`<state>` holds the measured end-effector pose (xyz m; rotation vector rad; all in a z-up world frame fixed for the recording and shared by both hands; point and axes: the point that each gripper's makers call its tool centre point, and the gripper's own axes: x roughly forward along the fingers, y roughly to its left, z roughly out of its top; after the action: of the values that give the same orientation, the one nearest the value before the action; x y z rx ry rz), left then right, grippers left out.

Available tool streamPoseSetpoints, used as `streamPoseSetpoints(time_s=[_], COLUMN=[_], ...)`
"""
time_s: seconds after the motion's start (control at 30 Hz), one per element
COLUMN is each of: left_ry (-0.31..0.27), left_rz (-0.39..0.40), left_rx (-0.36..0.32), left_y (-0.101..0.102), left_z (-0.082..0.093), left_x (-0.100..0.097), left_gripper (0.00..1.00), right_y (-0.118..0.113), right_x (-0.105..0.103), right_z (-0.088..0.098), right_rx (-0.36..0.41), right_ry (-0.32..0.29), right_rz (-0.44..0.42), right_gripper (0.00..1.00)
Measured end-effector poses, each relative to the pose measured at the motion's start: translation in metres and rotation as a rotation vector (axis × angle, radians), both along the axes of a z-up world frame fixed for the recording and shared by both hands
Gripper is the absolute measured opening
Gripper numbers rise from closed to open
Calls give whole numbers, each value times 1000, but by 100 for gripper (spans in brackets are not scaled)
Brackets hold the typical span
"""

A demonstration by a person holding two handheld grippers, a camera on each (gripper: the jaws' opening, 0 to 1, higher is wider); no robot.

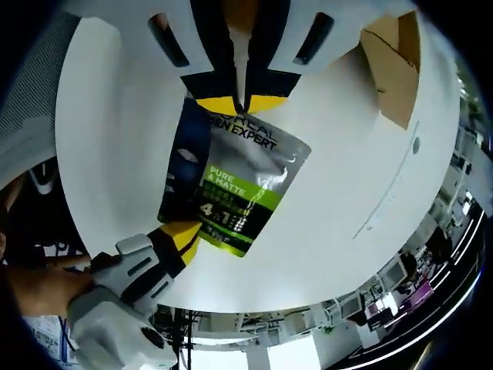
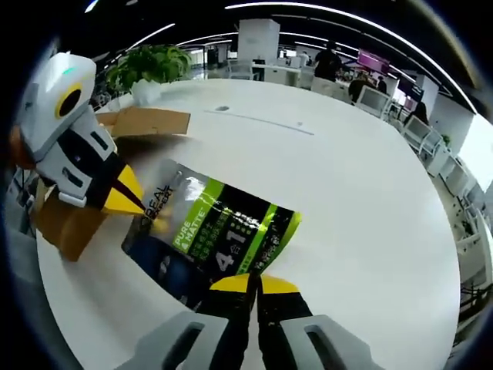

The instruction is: Operate the shoe box by opening the lid, removing the specified soft item, and placing it in the target area until the item is outside and the box remains undamaged.

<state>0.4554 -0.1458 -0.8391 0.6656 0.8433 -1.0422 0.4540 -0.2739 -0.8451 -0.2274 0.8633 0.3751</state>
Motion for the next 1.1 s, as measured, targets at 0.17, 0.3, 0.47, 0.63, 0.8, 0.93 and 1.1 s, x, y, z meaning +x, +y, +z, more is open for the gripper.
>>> streamPoseSetpoints(time_s=[0.17, 0.3, 0.47, 0.63, 0.8, 0.93, 1.1], left_ry=[-12, -22, -19, -18, -44, -63, -68], left_rz=[4, -12, -10, -3, -9, -17, -11], left_rx=[11, 47, 30, 7, -38, -59, -62], left_y=[0, 4, 2, 0, -7, -11, -9], left_z=[-2, -8, -6, -2, 11, 20, 24], left_x=[4, 3, 5, 6, 7, 4, 1], left_gripper=[1, 0, 0, 0, 0, 3, 5], right_y=[-1, -6, -5, -5, -5, -7, -4], right_x=[1, 4, 3, 4, 3, 1, -1], right_z=[-5, -9, -11, -11, -12, -9, -5], right_rx=[-9, -31, -15, -12, -8, -31, -29], right_ry=[-1, -3, 3, 3, 13, 8, 1], right_rz=[0, -14, -19, -27, -32, -21, -12], right_gripper=[0, 0, 0, 0, 1, 5, 10])
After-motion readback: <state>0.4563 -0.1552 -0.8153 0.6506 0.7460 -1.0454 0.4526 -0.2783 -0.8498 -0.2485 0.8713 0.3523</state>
